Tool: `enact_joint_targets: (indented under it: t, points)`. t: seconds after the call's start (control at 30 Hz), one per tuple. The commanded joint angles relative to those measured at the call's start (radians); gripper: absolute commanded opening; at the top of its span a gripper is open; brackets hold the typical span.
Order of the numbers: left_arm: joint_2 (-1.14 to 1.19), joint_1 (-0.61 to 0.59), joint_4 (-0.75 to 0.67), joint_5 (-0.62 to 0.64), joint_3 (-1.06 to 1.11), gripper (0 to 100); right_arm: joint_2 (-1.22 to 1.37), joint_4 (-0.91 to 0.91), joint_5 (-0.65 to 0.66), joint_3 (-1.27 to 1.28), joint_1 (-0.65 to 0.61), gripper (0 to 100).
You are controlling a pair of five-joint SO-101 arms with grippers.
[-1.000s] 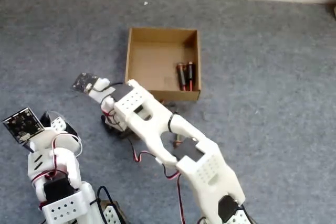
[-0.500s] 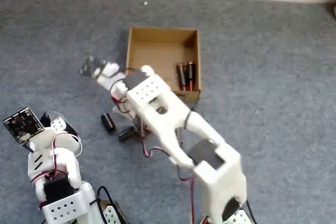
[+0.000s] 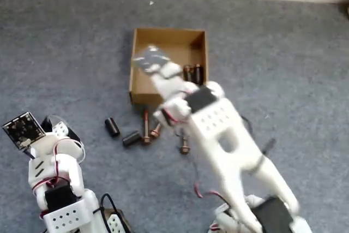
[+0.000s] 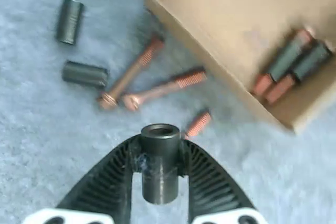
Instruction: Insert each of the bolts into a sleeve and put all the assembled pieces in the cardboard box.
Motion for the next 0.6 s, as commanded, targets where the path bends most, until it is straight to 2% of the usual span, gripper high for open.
enact_joint_targets:
  t: [0.0,0.13,0.33,0.57]
  points:
    - [-0.008,0.008,-0.02,-0.009,-0.03,1,-0.22,-0.093,-0.052,0.153,0.111,0.4]
    - [-0.005,0.076,-0.014,-0.04,-0.028,1,-0.387,-0.202,-0.075,0.363,0.205,0.4]
    - [-0.005,0.183,0.077,-0.313,-0.028,1,-0.561,-0.427,-0.075,0.621,0.358,0.4]
    - [-0.004,0.3,0.103,-0.33,-0.07,1,-0.602,-0.65,-0.233,0.802,0.501,0.4]
